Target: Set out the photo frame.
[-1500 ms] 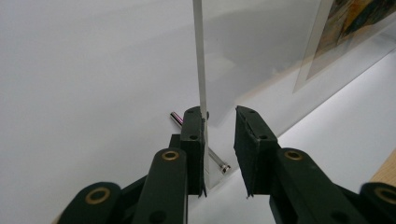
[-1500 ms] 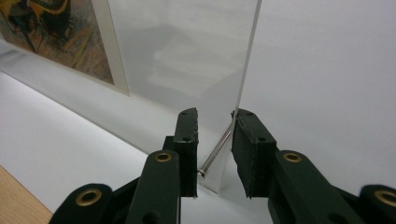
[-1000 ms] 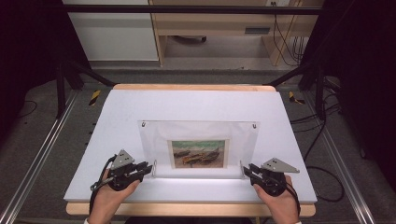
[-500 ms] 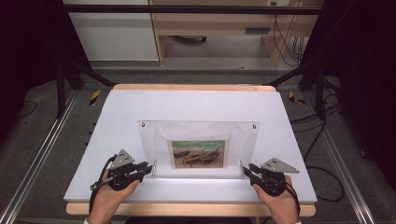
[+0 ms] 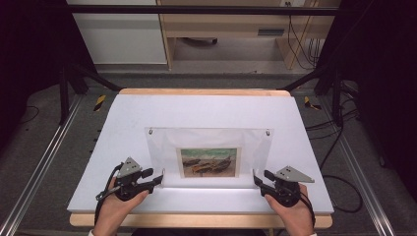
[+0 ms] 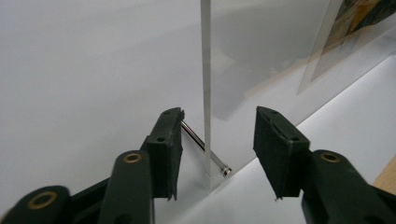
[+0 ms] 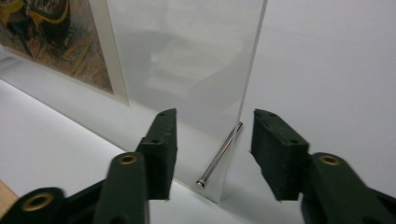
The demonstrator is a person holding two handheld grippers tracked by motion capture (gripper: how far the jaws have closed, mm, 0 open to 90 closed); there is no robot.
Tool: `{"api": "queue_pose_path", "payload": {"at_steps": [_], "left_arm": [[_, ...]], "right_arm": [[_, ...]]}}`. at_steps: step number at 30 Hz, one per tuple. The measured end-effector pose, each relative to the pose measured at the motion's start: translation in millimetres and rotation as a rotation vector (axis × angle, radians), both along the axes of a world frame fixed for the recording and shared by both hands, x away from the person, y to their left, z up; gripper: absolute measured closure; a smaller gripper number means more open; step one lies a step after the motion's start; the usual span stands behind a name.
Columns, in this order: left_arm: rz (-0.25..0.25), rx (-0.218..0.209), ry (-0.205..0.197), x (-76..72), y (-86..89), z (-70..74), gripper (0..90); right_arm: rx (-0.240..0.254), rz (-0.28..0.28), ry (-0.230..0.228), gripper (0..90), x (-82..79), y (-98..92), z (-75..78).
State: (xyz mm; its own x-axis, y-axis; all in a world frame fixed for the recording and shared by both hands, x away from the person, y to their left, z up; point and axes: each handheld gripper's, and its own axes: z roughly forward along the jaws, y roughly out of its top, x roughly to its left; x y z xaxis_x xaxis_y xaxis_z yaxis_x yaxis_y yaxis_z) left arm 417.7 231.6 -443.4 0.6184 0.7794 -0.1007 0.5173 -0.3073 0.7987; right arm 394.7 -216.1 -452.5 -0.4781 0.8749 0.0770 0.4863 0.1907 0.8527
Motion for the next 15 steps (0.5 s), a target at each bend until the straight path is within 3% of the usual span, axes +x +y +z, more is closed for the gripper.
{"api": "queue_pose_path", "payload": {"at_steps": [8, 15], "left_arm": [[0.021, -0.019, -0.01, 2.0, -0.2, -0.2, 30.4], [0.026, -0.029, -0.013, 2.7, -2.7, -0.2, 16.3]], "right_arm": [[-0.021, -0.001, -0.045, 25.9, 1.5, 5.0, 2.1], [-0.038, 0.005, -0.063, 14.0, 2.5, 7.3, 3.3]]}}
